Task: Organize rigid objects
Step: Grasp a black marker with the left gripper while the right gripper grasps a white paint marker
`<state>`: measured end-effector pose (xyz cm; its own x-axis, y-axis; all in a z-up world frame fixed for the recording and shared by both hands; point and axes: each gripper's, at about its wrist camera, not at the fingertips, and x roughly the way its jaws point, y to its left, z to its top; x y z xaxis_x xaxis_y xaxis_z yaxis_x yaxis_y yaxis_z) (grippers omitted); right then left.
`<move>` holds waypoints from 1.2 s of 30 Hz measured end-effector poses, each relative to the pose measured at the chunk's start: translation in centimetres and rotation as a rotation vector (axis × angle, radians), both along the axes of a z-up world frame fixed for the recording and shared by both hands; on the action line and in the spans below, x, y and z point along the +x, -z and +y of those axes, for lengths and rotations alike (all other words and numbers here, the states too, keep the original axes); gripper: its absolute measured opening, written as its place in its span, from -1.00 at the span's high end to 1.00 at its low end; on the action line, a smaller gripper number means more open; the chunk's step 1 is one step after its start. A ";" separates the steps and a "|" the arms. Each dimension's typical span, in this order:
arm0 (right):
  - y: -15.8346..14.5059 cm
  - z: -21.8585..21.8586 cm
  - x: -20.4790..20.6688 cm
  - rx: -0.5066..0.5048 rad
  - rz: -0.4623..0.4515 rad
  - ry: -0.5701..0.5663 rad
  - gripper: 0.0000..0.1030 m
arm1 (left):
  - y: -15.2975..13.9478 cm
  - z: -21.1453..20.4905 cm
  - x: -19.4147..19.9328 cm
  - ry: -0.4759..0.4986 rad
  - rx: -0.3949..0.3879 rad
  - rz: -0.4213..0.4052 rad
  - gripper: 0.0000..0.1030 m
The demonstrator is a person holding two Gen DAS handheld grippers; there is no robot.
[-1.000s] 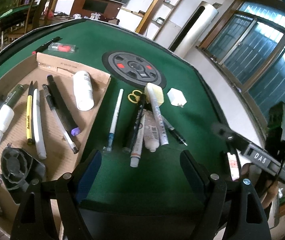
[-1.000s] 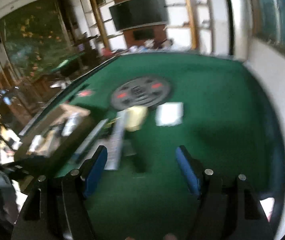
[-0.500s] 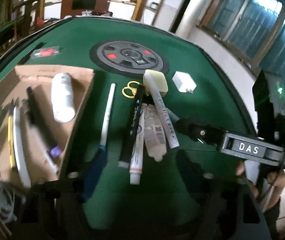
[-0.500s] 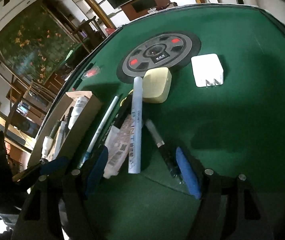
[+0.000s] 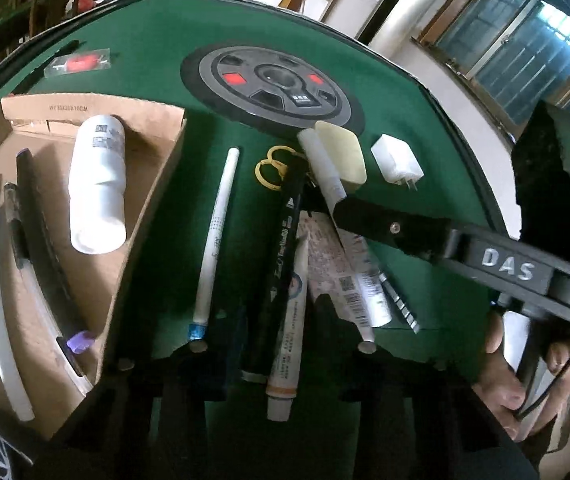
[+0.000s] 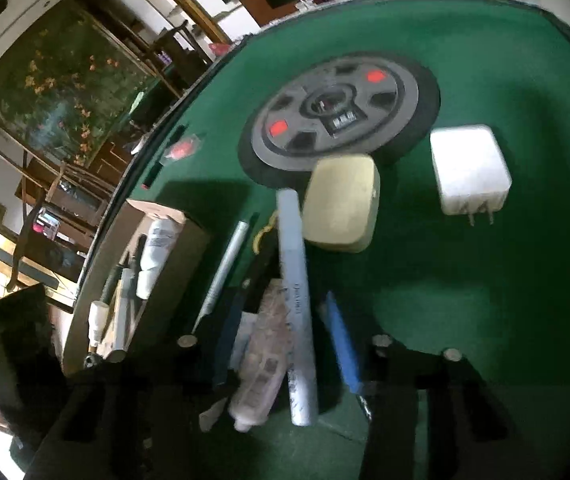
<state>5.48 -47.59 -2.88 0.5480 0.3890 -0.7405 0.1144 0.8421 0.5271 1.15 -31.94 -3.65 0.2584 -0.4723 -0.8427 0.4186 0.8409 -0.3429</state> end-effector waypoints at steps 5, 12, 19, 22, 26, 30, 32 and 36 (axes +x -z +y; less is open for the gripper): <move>0.5 -0.7 -0.3 0.064 -0.012 0.004 0.77 | 0.0 0.5 0.0 -0.008 -0.018 0.021 0.49; -0.8 -0.8 -1.4 0.089 -0.079 0.015 1.00 | 0.1 0.4 0.3 -0.035 -0.033 0.031 0.48; -1.3 -0.9 -1.7 0.085 -0.103 0.025 1.00 | -0.3 -0.3 -0.6 -0.020 0.025 -0.019 0.52; -1.0 -1.0 -1.5 0.108 -0.089 0.018 0.99 | -0.2 0.4 -1.2 -0.027 0.028 -0.007 0.71; -0.7 -1.1 -1.4 0.149 -0.082 0.024 0.35 | -0.4 1.1 -2.1 -0.036 0.028 -0.015 0.71; -0.9 -0.9 -1.4 0.106 -0.095 0.031 0.11 | -0.8 1.2 -2.9 -0.023 0.035 -0.038 0.72; -0.5 -0.9 -1.1 0.113 -0.080 0.032 0.11 | -1.0 1.4 -3.1 -0.025 0.021 -0.032 0.72; -0.3 -0.7 -1.0 0.094 -0.075 0.023 0.11 | -1.8 2.1 -3.7 -0.027 0.004 -0.045 0.72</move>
